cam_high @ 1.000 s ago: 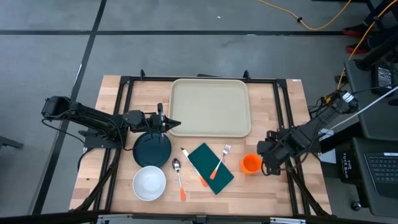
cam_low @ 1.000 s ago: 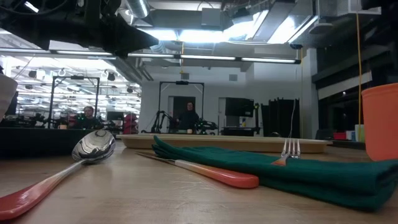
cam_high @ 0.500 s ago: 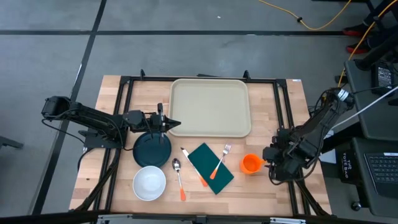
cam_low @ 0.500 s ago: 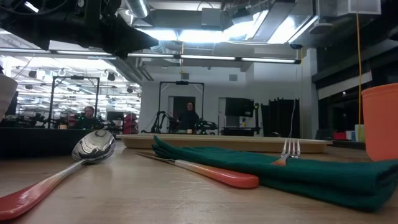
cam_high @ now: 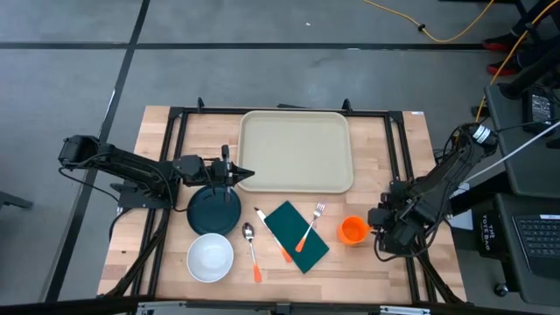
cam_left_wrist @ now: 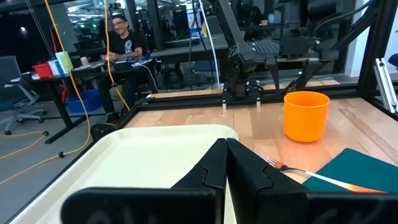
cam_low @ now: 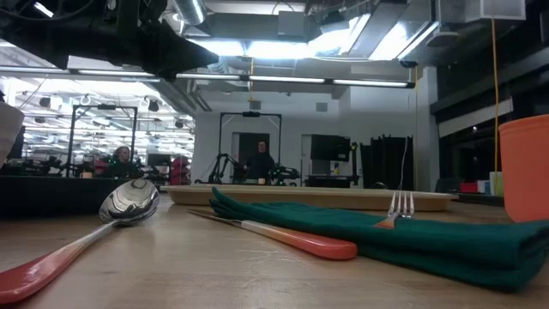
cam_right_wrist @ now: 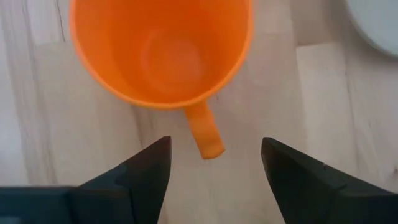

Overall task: Set up tray
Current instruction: Put the orange cup on the gray tray

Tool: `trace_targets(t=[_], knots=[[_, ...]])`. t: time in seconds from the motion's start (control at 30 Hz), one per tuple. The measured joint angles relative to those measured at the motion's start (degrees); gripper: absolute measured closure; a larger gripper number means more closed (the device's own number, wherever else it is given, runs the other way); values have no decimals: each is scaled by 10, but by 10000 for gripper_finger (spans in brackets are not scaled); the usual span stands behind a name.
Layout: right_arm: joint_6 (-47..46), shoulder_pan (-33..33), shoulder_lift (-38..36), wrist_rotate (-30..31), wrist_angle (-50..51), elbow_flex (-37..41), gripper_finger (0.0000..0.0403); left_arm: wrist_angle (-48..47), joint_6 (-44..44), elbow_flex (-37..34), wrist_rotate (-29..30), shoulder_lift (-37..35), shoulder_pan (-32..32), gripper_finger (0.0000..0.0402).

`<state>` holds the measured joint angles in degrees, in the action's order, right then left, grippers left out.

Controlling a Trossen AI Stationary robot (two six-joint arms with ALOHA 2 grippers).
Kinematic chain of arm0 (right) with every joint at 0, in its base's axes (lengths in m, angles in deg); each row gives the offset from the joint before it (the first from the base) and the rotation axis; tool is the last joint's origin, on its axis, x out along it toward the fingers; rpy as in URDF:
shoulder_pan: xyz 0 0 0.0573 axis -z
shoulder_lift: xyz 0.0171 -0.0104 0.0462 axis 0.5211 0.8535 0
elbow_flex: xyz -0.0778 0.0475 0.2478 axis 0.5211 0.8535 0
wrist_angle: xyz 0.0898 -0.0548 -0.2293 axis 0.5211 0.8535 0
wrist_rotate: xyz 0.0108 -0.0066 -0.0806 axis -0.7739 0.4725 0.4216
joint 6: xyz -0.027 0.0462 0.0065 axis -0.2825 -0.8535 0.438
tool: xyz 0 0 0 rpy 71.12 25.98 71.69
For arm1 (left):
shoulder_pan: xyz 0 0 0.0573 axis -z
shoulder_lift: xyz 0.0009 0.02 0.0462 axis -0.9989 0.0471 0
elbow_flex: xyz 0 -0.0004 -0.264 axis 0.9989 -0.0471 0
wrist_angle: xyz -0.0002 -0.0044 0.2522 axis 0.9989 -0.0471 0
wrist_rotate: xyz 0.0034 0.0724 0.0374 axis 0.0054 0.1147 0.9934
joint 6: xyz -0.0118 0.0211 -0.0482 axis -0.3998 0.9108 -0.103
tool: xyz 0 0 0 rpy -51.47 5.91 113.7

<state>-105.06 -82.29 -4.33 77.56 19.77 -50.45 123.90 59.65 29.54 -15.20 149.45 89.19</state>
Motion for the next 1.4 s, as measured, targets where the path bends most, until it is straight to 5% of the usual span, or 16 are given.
trace_targets(t=[1.4], knots=[[77,1,0,0,-96,50,170,0,0,0,0,0,0,398]])
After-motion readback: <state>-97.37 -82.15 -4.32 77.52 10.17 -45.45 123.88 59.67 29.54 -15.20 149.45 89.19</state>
